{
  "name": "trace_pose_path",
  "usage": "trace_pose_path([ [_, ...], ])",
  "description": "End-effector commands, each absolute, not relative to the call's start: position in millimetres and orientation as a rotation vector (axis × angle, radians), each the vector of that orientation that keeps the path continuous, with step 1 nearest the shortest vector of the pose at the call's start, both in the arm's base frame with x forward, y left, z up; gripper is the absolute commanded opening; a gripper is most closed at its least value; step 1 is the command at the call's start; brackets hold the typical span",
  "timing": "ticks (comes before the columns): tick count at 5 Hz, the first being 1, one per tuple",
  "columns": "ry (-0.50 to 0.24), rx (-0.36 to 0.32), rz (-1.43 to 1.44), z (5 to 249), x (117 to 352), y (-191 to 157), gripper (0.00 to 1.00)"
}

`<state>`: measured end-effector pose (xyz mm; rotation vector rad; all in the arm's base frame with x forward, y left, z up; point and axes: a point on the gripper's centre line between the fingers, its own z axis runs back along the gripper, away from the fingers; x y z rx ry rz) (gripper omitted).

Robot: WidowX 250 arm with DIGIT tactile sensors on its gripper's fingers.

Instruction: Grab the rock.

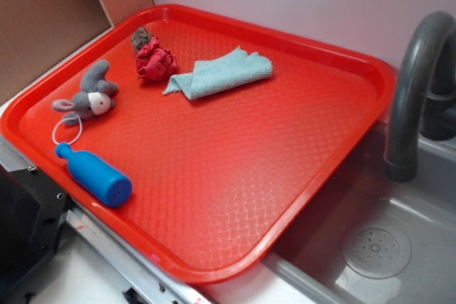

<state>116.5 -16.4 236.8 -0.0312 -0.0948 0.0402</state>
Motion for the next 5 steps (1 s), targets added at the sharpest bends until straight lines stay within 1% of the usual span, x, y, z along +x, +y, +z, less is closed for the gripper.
trace_pose_path([
  [1,-0.095,-0.031,0.040,237,117,-16,1.00],
  [2,-0.175,-0.073,0.289,227,129,-2,1.00],
  [3,-0.247,-0.103,0.538,212,150,19,1.00],
  [4,-0.354,-0.057,0.779,191,175,47,1.00],
  [5,-0.446,0.005,0.925,171,205,75,1.00],
])
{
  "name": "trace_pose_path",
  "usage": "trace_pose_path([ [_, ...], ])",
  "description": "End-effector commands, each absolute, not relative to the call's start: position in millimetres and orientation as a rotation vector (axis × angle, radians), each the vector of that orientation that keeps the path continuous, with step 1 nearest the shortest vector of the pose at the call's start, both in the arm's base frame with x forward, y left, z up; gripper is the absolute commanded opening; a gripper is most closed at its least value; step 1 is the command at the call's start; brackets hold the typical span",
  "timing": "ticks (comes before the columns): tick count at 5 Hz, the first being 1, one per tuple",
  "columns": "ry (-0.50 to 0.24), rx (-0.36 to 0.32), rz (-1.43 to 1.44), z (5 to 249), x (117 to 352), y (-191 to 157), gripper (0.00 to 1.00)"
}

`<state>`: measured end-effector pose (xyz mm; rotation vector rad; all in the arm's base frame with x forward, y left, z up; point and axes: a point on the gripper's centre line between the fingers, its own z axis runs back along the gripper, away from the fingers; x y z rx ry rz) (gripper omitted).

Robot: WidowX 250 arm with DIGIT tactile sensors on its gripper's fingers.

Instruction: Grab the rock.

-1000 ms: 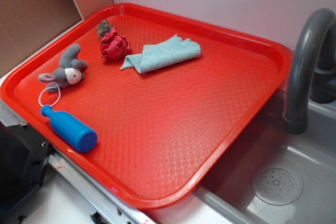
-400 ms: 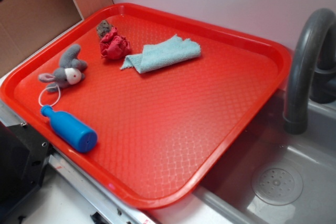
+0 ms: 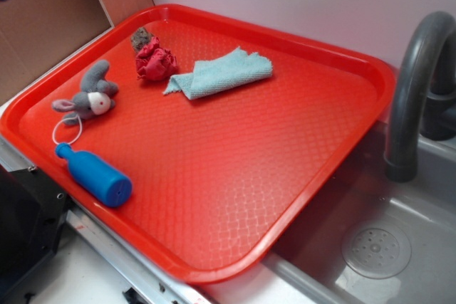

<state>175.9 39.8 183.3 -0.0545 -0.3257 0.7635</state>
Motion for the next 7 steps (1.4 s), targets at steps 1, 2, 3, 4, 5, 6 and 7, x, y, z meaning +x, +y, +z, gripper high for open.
trace_pose_path([
  [1,-0.493,0.074,1.029,155,235,97,1.00],
  [2,-0.510,0.128,1.110,136,254,115,1.00],
  [3,-0.492,0.160,1.138,113,270,130,1.00],
  [4,-0.471,0.223,1.161,91,275,133,1.00],
  [5,-0.433,0.237,1.159,69,285,146,1.00],
  [6,-0.403,0.242,1.166,48,286,150,1.00],
  [7,-0.378,0.263,1.149,35,290,151,1.00],
])
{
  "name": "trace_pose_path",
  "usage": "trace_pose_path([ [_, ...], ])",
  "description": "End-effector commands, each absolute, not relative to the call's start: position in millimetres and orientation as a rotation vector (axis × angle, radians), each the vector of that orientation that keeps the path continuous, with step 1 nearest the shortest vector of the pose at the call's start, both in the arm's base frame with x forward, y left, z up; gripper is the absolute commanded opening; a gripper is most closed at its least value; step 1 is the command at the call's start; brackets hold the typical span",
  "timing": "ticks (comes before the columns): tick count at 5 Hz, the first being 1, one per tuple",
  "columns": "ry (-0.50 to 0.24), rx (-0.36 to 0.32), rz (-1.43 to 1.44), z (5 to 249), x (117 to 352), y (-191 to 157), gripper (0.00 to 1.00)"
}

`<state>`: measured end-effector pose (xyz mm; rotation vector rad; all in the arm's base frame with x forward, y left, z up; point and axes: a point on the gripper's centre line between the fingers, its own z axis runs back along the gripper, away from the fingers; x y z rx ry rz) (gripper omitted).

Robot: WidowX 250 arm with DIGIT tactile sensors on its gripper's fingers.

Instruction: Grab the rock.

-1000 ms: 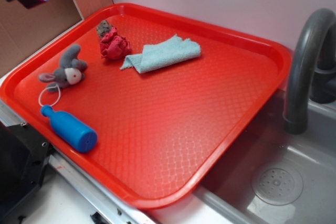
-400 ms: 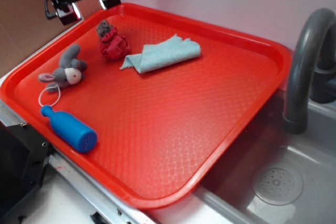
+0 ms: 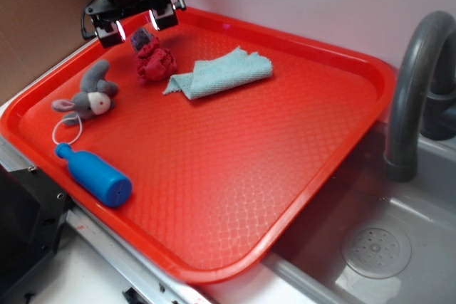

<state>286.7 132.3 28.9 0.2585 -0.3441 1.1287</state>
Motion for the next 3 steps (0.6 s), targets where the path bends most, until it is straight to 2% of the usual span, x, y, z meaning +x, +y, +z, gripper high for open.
trace_pose_path([
  [1,-0.338,0.227,1.137,33.2,288.8,148.9,1.00],
  [2,-0.367,0.214,1.134,34.8,289.1,145.3,0.00],
  [3,-0.373,0.215,1.139,37.4,289.2,144.8,0.00],
])
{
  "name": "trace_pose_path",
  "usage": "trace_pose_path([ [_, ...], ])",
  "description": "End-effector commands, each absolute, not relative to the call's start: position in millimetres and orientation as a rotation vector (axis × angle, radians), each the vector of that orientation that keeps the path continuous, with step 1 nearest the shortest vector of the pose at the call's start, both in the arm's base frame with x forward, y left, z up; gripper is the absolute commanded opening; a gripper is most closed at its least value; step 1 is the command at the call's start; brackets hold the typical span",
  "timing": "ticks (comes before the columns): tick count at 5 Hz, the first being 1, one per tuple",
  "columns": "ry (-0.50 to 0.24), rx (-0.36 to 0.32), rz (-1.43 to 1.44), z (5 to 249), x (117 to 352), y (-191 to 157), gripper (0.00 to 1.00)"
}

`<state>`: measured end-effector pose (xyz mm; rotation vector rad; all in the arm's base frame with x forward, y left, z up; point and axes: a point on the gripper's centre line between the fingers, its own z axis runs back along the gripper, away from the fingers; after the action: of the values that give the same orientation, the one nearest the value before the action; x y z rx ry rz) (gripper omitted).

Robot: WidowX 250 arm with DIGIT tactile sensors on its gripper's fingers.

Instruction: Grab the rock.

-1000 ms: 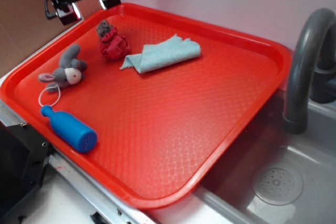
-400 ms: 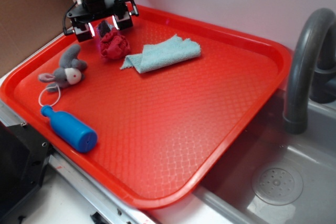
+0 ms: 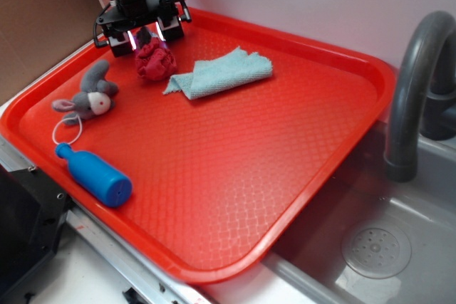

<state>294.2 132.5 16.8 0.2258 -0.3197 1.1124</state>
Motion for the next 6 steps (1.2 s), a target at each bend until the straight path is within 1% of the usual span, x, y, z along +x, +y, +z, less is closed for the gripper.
trace_pose_path([
  [1,-0.354,0.195,1.090,67,282,136,0.00],
  [2,-0.274,0.106,0.898,117,285,130,0.00],
  [3,-0.241,0.001,0.679,166,280,114,0.00],
  [4,-0.195,-0.116,0.441,200,268,77,0.00],
  [5,-0.234,-0.133,0.271,229,238,42,0.00],
  [6,-0.242,-0.143,0.195,242,219,29,0.00],
])
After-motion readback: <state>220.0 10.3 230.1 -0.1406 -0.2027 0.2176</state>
